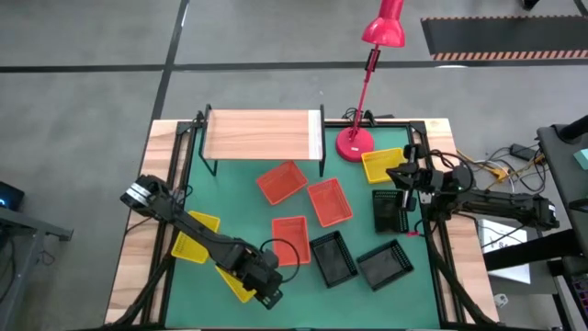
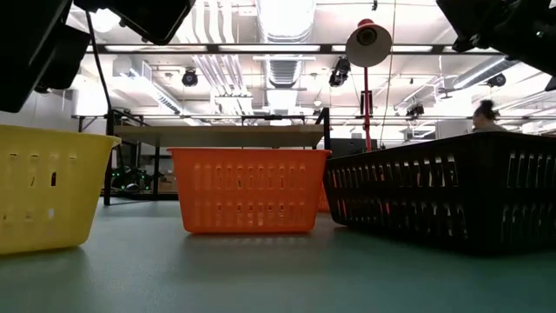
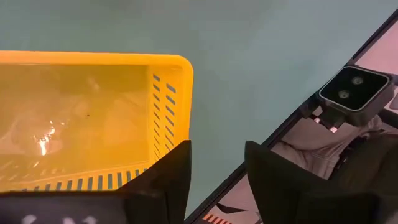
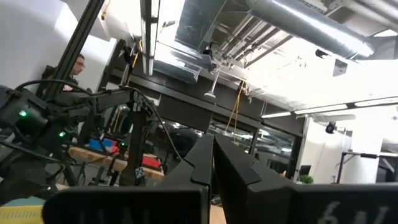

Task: Stack baskets on shelf by color
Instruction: Put the bottom right yellow bin on the shelf

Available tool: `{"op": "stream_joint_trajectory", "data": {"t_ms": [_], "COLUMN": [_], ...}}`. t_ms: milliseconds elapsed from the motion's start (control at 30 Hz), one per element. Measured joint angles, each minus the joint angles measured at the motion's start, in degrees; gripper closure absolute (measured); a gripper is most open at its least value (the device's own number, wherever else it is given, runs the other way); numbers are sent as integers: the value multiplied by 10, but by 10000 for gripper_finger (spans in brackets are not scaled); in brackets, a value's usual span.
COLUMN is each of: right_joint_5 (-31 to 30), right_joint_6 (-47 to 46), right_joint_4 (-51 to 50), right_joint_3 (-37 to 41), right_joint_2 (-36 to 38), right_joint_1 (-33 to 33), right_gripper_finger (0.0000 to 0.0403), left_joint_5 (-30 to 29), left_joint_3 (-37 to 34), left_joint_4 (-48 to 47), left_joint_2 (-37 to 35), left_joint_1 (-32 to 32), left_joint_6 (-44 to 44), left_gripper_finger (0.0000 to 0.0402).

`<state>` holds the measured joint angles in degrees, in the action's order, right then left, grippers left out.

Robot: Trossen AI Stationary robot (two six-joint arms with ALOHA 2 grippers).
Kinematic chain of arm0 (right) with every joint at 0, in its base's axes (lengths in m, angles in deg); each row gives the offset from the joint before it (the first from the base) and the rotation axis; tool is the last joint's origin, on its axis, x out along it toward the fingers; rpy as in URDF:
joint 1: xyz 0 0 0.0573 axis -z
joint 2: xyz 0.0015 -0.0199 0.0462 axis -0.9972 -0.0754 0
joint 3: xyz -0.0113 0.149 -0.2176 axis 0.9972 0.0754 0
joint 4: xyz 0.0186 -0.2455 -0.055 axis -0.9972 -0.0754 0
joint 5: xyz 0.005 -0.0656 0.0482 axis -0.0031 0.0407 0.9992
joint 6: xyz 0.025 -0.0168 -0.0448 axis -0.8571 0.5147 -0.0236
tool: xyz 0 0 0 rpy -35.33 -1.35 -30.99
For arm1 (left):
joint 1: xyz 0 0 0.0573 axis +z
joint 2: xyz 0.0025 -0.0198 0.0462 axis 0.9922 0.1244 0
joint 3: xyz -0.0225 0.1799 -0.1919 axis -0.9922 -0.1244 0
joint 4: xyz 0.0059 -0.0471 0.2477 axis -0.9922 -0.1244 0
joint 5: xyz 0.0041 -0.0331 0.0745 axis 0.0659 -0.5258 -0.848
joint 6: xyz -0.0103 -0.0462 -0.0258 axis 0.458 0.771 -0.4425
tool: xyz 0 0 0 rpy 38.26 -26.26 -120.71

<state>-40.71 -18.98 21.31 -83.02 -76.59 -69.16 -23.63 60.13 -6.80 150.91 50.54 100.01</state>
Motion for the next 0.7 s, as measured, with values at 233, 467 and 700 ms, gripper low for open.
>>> {"op": "stream_joint_trajectory", "data": {"t_ms": [233, 467, 700], "right_joint_5": [0, 0, 2], "right_joint_6": [6, -2, -19], "right_joint_4": [1, 0, 0], "right_joint_3": [-4, -4, -4], "right_joint_2": [0, 0, 0], "right_joint_1": [0, 0, 0], "right_gripper_finger": [394, 394, 394], "left_joint_5": [0, 0, -19], "left_joint_3": [-4, -15, -53], "left_joint_4": [-33, -9, 51], "left_joint_2": [-4, -4, -4], "left_joint_1": [-1, -2, -12], "left_joint_6": [4, -5, -17], "left_gripper_finger": [288, 274, 230]}}
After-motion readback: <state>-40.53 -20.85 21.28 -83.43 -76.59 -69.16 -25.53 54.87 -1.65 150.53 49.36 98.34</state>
